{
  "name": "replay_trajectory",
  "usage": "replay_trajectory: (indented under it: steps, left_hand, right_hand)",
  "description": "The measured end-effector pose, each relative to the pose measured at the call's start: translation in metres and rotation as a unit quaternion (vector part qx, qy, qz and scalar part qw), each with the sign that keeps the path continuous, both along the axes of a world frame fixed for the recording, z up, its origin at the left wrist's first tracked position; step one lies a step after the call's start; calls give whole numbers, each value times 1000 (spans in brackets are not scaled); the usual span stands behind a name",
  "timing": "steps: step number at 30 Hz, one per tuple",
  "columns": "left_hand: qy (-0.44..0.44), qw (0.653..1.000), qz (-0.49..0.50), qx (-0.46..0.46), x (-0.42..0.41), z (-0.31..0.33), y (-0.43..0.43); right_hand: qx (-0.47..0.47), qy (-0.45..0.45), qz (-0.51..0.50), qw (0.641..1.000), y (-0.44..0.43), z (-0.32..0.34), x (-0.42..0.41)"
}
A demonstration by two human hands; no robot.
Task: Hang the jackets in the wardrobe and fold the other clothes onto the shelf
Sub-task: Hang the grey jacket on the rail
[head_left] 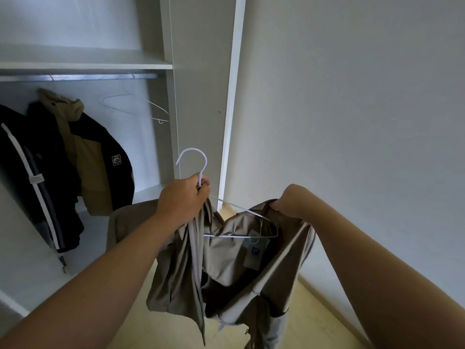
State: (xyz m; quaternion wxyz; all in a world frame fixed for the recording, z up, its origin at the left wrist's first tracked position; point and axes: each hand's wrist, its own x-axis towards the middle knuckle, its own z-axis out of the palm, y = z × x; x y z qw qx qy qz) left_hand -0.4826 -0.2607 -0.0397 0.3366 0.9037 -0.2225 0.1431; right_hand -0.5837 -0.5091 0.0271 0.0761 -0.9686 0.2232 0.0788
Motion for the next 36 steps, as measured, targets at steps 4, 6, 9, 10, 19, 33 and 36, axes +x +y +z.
replay_trajectory:
  steps: [4,6,9,10,19,33,36]
  left_hand:
    - [-4,1000,-12,-13,-11,-1,-5]
    - [9,999,-33,-19,-16,-1,-9]
    - [33,997,-57,-41,-19,-2,-13]
    - [42,996,-65,-46,-19,-3,-13]
    - [135,977,-77,-149,17,-22,20]
    - [103,971,-102,-188,98,-4,57]
    - [97,974,-71,-194,129,-1,61]
  right_hand:
    - [120,-46,-34,991,23,4,4]
    - [238,-103,-76,963,38,4,4]
    - [380,-145,-99,908,65,6,4]
    - [423,-147,-91,890,75,4,4]
    - [484,-205,-58,849,123,-44,14]
    - [-106,-381,52,917,148,-68,95]
    - [-129,-410,105,897,139,-75,136]
